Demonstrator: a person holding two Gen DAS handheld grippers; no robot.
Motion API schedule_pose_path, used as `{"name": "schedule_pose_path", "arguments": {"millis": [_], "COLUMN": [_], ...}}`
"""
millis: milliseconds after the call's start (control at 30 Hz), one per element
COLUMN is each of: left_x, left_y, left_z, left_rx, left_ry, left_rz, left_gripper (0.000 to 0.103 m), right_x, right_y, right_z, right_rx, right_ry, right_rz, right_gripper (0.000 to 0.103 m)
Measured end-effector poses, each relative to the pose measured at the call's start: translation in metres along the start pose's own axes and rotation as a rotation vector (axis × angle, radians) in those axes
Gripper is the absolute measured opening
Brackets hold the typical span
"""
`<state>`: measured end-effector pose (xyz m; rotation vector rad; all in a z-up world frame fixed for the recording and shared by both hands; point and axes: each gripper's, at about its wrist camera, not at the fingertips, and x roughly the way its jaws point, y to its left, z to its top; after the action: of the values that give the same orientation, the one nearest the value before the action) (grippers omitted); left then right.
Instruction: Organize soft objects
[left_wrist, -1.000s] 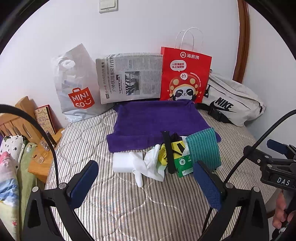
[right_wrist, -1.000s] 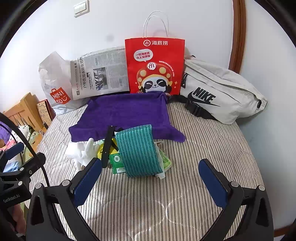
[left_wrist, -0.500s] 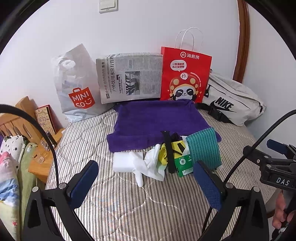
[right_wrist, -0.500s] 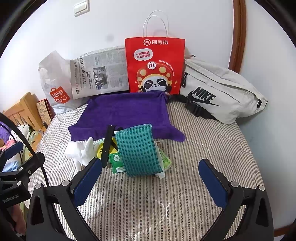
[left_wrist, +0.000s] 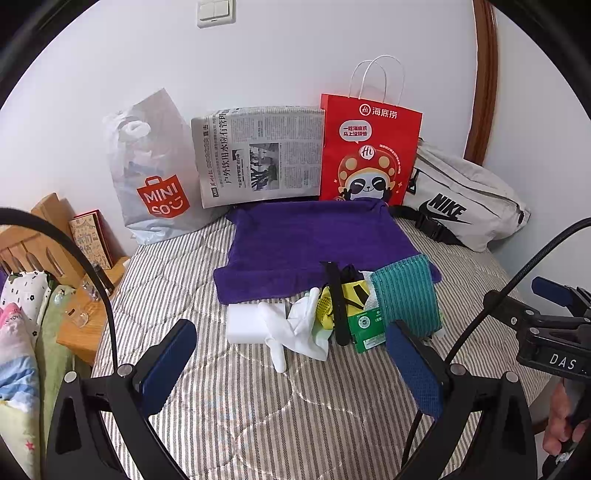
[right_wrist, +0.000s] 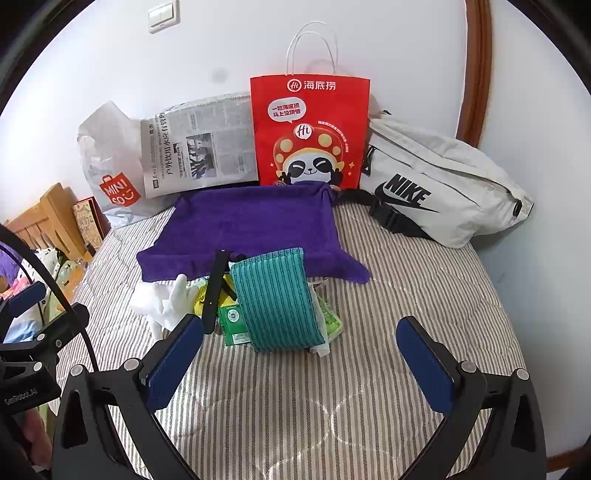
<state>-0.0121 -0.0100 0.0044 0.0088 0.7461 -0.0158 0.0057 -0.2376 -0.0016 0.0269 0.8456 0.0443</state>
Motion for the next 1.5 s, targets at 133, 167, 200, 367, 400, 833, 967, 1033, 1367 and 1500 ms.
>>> {"name": "schedule_pose_path", "arguments": {"millis": [133,167,200,367,400,833,967,1033,1367,1500], "left_x": [0.000,-0.001,-0.001,-0.001,-0.001,0.031,0.041,0.047,0.076,0.086], "left_y": [0.000,0.000,0.000,-0.001,-0.001,0.022,0.030,0.032,0.042,0.047], "left_z": [0.000,0.000,0.000,0.002,0.002,-0.003,-0.007,-0.009,-0.017,-0.020], "left_rx": [0.000,-0.001,0.000,0.002,0.003,-0.044,-0.058,-0.062,-0.074,-0.080], "left_ry": [-0.001,-0.003,-0.005,-0.003,0.000,0.067,0.088,0.102,0.158,0.174], "left_rz": [0.000,-0.001,-0.003,-0.003,-0.002,0.039,0.051,0.056,0.061,0.068], "left_gripper": [0.103,0.103,0.103,0.103,0.103,0.103,0.103,0.103,0.103,0.103], "right_x": [-0.001,-0.001,0.000,0.006,0.008,0.093,0.114,0.119,0.161,0.161], "right_y": [-0.002,-0.003,-0.003,-0.005,-0.006,0.015,0.030,0.033,0.049,0.051], "right_z": [0.001,0.002,0.002,0.002,0.002,-0.025,-0.033,-0.033,-0.038,-0.039], "right_rx": [0.004,0.006,0.007,0.013,0.013,-0.109,-0.180,-0.200,-0.266,-0.282], "right_ry": [-0.007,-0.007,-0.007,0.003,0.007,-0.013,-0.054,-0.085,-0.079,-0.106], "right_rz": [0.003,0.004,0.004,0.003,0.004,0.055,-0.012,-0.034,-0.102,-0.104], "right_gripper": [0.103,0.103,0.103,0.103,0.103,0.103,0.103,0.103,0.102,0.088]}}
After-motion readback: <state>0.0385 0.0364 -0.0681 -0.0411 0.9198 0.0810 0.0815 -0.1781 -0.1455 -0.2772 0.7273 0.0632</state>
